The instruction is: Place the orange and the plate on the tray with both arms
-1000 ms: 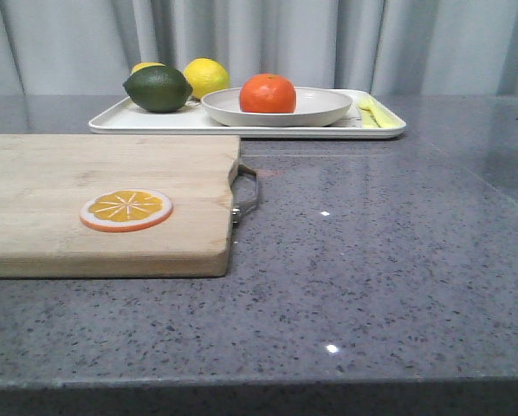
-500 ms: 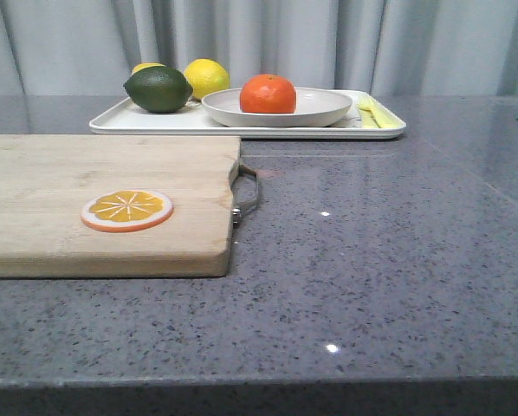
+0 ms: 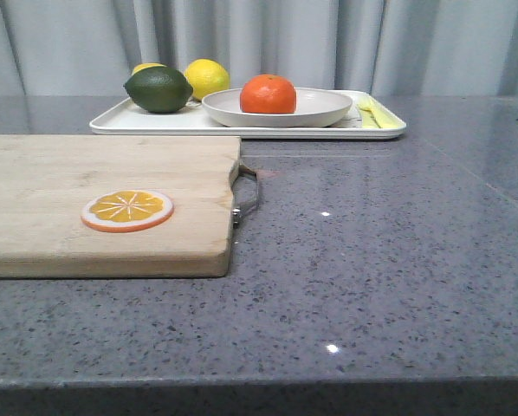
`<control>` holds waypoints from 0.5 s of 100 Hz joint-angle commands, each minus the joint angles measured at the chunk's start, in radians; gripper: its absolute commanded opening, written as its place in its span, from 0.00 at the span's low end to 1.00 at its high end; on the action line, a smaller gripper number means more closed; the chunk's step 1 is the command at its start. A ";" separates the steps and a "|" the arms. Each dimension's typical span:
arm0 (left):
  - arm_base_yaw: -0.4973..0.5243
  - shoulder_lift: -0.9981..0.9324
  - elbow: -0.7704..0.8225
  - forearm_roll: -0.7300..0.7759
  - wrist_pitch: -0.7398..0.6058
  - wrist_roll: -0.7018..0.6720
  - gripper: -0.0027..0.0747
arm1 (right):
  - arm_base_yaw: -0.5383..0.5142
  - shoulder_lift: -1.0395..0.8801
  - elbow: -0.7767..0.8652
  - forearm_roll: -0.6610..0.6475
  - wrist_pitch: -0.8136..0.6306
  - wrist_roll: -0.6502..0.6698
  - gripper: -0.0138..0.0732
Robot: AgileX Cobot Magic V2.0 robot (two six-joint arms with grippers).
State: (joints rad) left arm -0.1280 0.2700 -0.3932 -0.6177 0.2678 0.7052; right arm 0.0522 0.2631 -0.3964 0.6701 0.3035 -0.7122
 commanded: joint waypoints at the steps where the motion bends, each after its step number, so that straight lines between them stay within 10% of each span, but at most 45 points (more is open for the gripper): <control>1: 0.020 0.008 -0.023 -0.028 -0.068 -0.020 0.69 | -0.002 0.006 -0.023 0.022 -0.064 -0.012 0.63; 19: 0.020 0.008 -0.023 -0.028 -0.068 -0.020 0.58 | -0.002 0.006 -0.023 0.022 -0.068 -0.012 0.59; 50: 0.020 0.008 -0.023 -0.028 -0.068 -0.020 0.07 | -0.002 0.006 -0.023 0.023 -0.069 -0.011 0.05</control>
State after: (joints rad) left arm -0.1129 0.2700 -0.3903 -0.6240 0.2658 0.6990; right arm 0.0522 0.2631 -0.3964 0.6719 0.3035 -0.7140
